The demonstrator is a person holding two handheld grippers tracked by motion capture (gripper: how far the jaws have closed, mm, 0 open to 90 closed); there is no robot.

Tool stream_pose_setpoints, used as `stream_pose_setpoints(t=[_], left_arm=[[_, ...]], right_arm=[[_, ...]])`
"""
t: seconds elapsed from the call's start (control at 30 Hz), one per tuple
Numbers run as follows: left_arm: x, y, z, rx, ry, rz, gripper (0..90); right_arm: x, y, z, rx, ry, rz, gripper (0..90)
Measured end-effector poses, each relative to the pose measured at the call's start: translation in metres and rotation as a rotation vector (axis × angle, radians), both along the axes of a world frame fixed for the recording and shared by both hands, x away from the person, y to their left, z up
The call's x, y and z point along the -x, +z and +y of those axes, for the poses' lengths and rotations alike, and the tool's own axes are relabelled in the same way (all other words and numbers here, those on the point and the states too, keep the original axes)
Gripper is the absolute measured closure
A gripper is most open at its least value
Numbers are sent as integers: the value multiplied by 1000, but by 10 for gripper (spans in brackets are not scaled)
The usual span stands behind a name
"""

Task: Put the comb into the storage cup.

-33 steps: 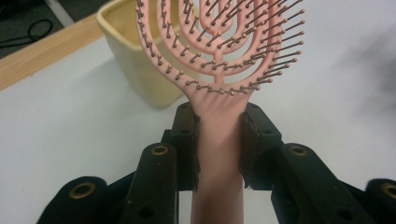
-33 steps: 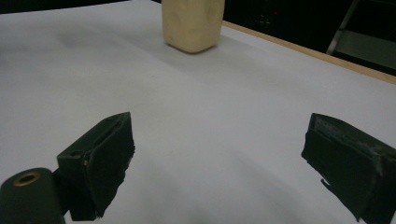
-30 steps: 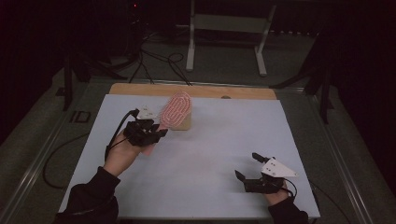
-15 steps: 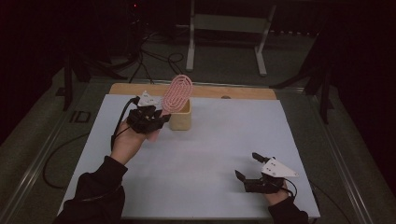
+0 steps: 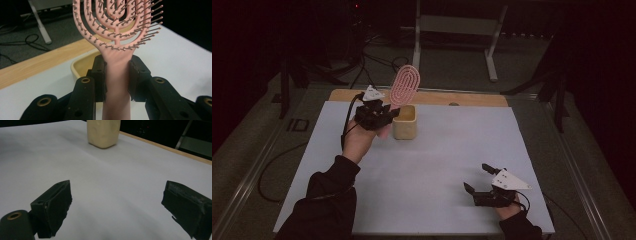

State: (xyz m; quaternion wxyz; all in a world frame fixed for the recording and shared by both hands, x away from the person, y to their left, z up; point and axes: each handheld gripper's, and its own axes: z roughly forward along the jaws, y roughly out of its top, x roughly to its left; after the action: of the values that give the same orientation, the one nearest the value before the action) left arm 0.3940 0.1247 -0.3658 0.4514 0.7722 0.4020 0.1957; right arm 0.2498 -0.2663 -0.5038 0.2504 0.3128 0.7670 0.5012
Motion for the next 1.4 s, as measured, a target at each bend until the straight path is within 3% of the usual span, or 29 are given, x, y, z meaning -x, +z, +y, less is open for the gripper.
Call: stream_pose_setpoints(t=[0.2, 0.8, 0.93, 1.13, 1.4], left_arm=[[-15, -1, -2, 59, -28, -30, 701], [-49, 2, -13, 185, -41, -96, 701], [-54, -2, -14, 218, -67, -147, 701], [-62, -12, -13, 254, -64, -205, 701], [-71, -29, -13, 285, -46, -229, 701]], right_arm=[[0, -1, 0, -1, -1, 1, 86], [-1, 0, -2, -10, -4, -2, 86], [-1, 0, -2, -11, -1, -5, 86], [-1, 0, -1, -14, 0, 3, 86], [-1, 0, -2, -17, 2, 5, 87]])
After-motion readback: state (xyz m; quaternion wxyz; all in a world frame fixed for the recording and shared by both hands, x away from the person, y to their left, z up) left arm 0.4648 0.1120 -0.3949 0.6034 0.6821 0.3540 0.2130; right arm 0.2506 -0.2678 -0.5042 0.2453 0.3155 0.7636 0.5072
